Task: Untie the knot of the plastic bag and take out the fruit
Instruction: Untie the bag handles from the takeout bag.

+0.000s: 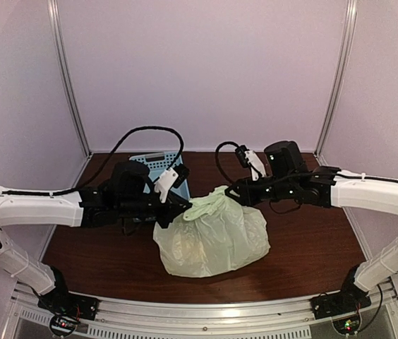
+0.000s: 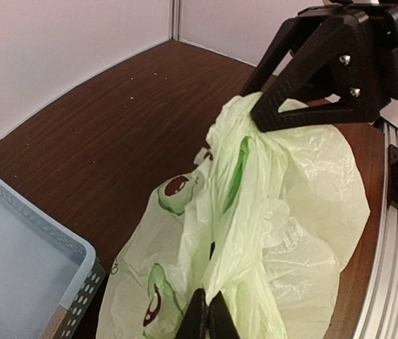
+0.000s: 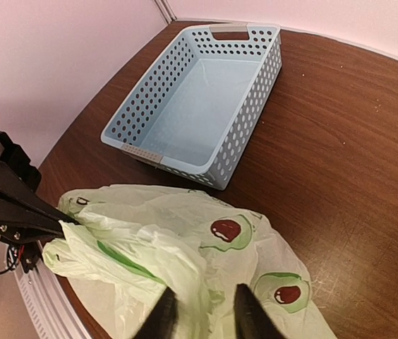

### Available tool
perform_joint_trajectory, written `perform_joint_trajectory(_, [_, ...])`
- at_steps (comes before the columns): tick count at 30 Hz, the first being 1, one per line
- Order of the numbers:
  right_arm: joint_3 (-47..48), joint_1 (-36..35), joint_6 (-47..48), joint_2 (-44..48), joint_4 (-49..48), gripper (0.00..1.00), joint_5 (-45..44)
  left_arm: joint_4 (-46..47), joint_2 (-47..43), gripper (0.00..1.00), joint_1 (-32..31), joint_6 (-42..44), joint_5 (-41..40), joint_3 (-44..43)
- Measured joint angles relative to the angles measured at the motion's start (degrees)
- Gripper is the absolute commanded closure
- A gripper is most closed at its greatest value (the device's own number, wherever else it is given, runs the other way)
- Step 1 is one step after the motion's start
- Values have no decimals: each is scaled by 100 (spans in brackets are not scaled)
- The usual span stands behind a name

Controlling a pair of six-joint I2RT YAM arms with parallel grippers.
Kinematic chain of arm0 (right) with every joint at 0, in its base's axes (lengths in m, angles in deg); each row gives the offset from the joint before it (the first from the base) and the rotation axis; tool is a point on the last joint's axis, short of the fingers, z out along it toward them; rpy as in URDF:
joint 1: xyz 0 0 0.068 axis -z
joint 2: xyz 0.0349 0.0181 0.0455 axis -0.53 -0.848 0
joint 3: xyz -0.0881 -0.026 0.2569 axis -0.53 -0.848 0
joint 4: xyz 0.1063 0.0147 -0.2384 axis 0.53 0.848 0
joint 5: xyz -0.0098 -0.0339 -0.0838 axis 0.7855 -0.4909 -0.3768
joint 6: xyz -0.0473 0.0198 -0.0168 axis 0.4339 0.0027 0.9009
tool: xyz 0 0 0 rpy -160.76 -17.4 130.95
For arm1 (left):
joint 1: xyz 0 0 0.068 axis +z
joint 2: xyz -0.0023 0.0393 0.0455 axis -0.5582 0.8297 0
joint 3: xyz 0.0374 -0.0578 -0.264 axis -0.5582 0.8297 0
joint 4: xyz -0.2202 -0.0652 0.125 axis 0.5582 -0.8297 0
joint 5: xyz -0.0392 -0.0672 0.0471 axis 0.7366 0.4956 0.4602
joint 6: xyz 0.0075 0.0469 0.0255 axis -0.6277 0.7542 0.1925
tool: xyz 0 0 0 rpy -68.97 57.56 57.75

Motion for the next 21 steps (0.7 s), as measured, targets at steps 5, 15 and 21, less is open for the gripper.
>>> perform_joint_trajectory(5, [42, 74, 127, 31, 79, 42, 85, 4, -50, 100, 2, 0, 157, 125])
perform_joint_trajectory(15, [1104, 155, 581, -485, 883, 33, 216, 11, -52, 100, 2, 0, 234, 129])
perform_joint_trajectory(21, [1585, 160, 916, -911, 1296, 37, 649, 13, -52, 100, 2, 0, 234, 129])
